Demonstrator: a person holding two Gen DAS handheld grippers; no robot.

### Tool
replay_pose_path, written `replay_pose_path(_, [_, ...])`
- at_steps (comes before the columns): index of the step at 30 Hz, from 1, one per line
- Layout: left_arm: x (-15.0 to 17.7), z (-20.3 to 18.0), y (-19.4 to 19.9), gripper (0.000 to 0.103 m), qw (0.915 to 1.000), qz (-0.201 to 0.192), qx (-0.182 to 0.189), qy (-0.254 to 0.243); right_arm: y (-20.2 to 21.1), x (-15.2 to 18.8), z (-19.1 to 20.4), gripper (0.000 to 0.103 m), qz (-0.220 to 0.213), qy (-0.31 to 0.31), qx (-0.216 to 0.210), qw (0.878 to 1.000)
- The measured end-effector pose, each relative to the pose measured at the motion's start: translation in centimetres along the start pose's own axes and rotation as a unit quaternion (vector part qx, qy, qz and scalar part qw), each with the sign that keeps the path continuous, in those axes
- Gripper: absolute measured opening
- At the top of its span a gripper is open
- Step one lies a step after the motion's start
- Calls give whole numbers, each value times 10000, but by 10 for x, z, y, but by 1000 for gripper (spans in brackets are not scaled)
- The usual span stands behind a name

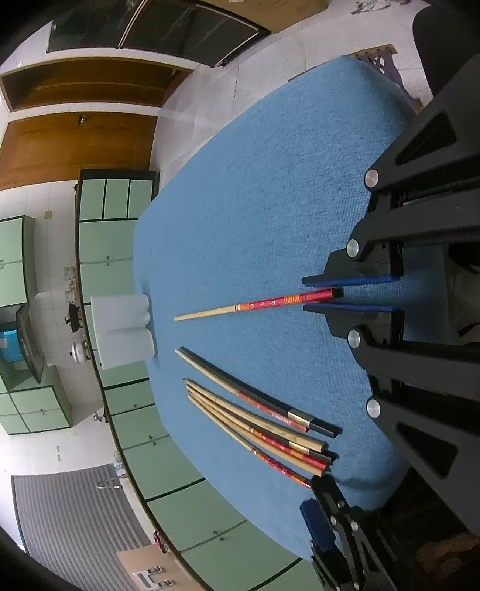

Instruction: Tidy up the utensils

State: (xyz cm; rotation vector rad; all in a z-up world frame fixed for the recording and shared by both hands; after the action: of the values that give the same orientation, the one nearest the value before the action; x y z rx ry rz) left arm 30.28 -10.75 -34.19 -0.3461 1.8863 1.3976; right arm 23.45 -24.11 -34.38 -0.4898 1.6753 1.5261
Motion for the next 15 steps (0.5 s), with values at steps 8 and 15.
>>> replay_pose_path(8, [-4,0,-1,6,9995,-55,209,212,3,4,5,14,-117,212,57,9997])
replay_pose_path(15, [-15,1,17,5,9985,-187,313,396,13,-7,2,6,-59,53,-94,9999])
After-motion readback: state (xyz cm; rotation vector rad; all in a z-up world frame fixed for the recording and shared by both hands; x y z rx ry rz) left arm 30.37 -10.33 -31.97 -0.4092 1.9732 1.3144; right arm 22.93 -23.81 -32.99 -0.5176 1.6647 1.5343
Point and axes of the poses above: each gripper's, at about its wrist camera, not at the fingertips, and y roughly against the way its jaws point, z to its left, x to its underside, the point moved 5 cm from there along -y, roughly the way its jaws point, and after that the axes turned 9 degrees about x, right-handed, at the moved point
